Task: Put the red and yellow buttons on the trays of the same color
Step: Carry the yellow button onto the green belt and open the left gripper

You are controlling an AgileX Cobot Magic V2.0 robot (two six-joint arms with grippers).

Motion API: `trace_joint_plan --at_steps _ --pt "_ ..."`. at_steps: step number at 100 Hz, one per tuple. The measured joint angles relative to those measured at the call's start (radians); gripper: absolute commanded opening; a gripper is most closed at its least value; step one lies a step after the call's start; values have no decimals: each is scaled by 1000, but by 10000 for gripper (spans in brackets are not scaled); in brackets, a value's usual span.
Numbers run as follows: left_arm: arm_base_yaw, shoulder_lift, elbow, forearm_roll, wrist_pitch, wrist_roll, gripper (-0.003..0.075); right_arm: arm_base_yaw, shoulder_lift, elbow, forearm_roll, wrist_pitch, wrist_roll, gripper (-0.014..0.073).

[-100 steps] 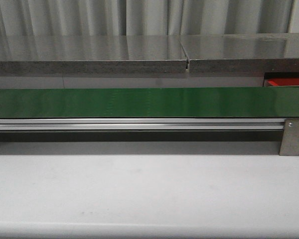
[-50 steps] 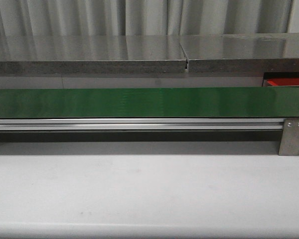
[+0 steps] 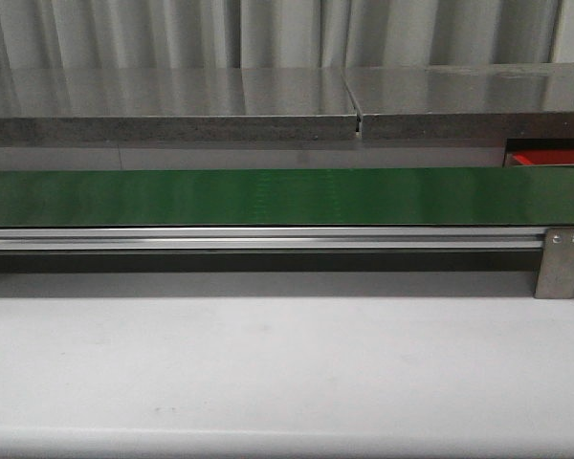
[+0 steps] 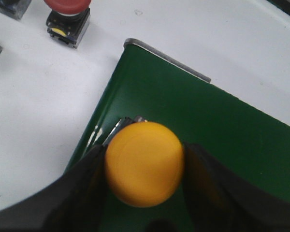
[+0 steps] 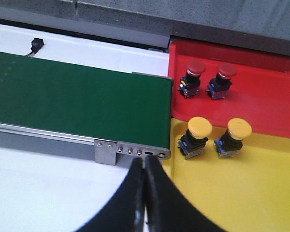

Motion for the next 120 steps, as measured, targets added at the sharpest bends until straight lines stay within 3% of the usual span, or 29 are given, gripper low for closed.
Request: trace_joint_plan --at_steps 11,92,120 --pt "0 0 0 -16 0 2 562 0 0 0 0 0 0 -118" --pt "40 -71 0 -127 2 31 552 0 0 0 0 0 0 -118" --pt "94 -71 0 -9 5 31 552 0 0 0 0 0 0 -118"
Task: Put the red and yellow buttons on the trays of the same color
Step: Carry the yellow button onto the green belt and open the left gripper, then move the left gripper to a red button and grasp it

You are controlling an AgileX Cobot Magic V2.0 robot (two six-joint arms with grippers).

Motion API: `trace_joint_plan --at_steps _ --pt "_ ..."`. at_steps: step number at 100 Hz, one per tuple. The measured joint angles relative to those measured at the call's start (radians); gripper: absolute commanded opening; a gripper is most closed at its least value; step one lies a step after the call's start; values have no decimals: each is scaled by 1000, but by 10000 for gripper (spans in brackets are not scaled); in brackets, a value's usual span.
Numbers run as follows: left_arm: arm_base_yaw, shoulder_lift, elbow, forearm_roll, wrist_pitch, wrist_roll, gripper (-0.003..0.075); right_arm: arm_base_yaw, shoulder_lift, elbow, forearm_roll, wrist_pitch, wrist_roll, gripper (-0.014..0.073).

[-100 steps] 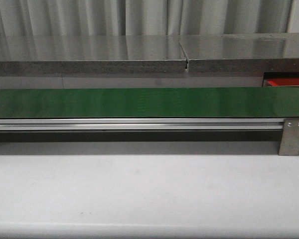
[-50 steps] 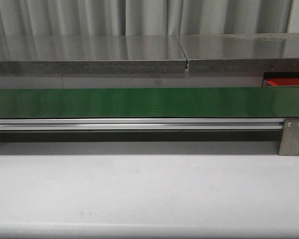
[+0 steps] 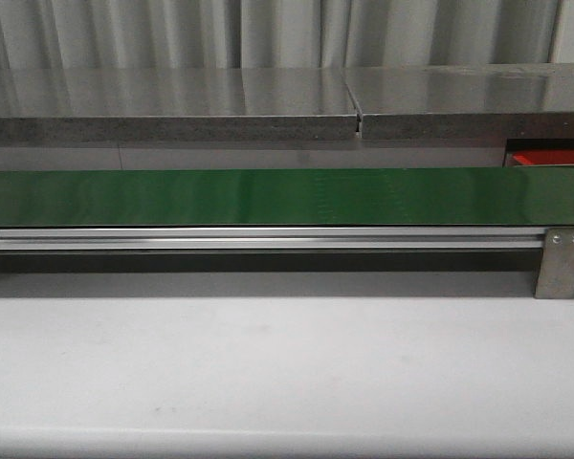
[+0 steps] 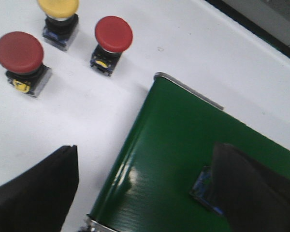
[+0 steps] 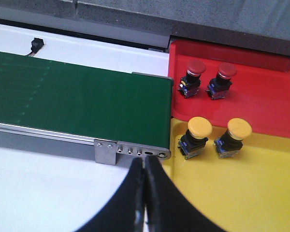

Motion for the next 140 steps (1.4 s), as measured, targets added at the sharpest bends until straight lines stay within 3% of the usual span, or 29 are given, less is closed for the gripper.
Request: trace_joint_plan --at_steps 46,96,140 --pt "6 0 0 207 -44 -13 552 0 0 0 0 0 0 -118" --pt "69 131 -5 214 -113 -18 552 0 0 0 0 0 -1 -118" --pt "69 296 -143 206 -130 -20 552 0 0 0 0 0 -1 -118"
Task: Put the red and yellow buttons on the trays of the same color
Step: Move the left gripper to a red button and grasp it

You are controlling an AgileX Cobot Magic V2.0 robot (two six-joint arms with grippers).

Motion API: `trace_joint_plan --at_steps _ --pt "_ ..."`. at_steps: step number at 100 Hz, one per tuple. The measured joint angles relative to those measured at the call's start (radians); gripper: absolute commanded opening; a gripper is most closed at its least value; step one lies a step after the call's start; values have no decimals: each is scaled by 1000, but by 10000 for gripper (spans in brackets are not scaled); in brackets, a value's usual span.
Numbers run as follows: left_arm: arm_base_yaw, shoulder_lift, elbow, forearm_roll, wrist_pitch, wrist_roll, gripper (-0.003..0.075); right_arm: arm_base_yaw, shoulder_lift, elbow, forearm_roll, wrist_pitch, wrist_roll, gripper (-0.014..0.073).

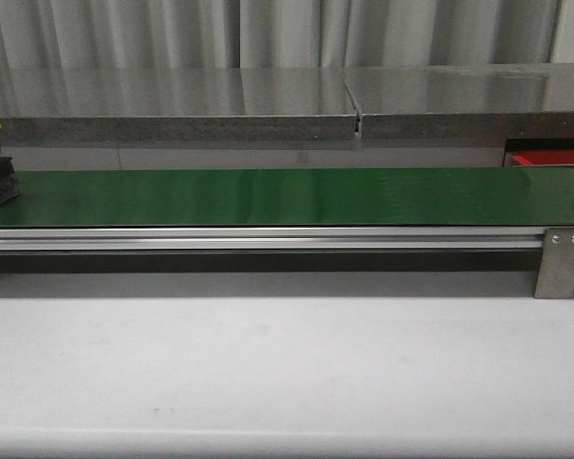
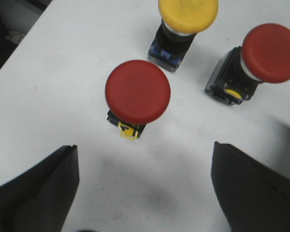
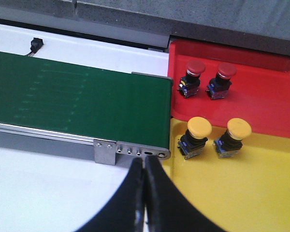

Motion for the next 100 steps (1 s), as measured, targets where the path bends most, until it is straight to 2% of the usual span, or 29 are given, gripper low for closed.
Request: trace_joint_plan --at_steps 54,64,87,100 --pt "4 143 -148 -13 -13 0 539 0 0 0 0 0 0 -118" --pt "4 144 -154 -13 -29 0 492 0 0 0 0 0 0 -118" --pt "4 144 -155 -13 -36 0 304 0 0 0 0 0 0 -118" --pt "4 144 -155 -15 -36 0 241 0 0 0 0 0 0 -118"
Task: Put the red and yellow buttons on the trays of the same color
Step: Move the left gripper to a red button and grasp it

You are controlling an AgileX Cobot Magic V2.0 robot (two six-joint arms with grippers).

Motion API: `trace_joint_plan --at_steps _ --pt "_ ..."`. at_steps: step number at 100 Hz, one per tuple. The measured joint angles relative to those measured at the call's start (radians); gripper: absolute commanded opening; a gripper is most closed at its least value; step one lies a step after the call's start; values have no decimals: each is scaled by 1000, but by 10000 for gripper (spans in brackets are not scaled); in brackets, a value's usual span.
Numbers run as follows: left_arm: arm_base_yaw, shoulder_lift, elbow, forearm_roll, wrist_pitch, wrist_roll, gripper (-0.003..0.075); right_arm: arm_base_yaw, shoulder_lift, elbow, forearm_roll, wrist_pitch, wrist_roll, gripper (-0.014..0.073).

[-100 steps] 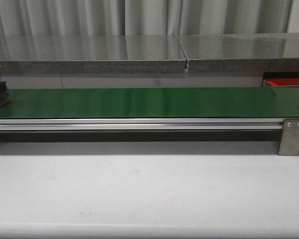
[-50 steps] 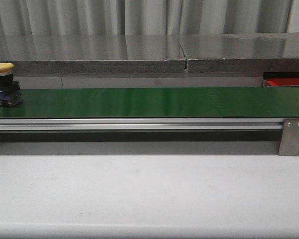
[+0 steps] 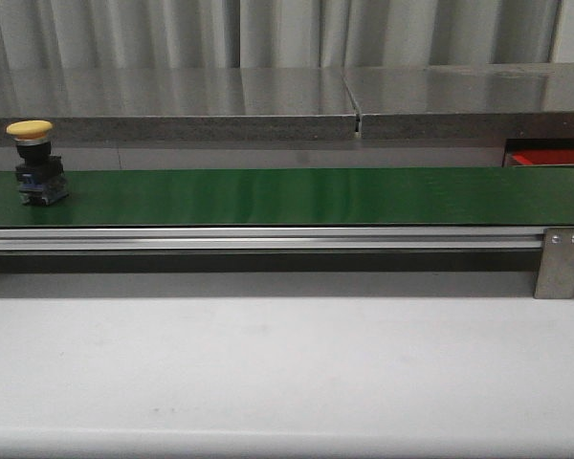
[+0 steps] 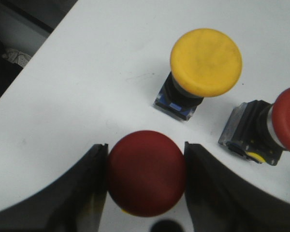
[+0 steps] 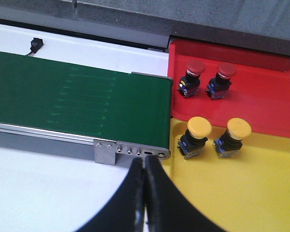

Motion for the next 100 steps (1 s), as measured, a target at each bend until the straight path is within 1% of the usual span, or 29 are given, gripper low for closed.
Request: trace_joint_plan --at_steps 8,41,58,79,100 --pt "0 0 0 0 0 0 225 0 0 0 0 0 0 -118" --pt "0 0 0 -5 8 0 224 0 0 0 0 0 0 -118" --pt "0 -13 0 -7 42 0 223 0 0 0 0 0 0 -118" --pt "0 -80 15 -7 57 0 221 0 0 0 0 0 0 -118" --pt "-2 -179 100 -8 54 13 221 0 0 0 0 2 0 -118"
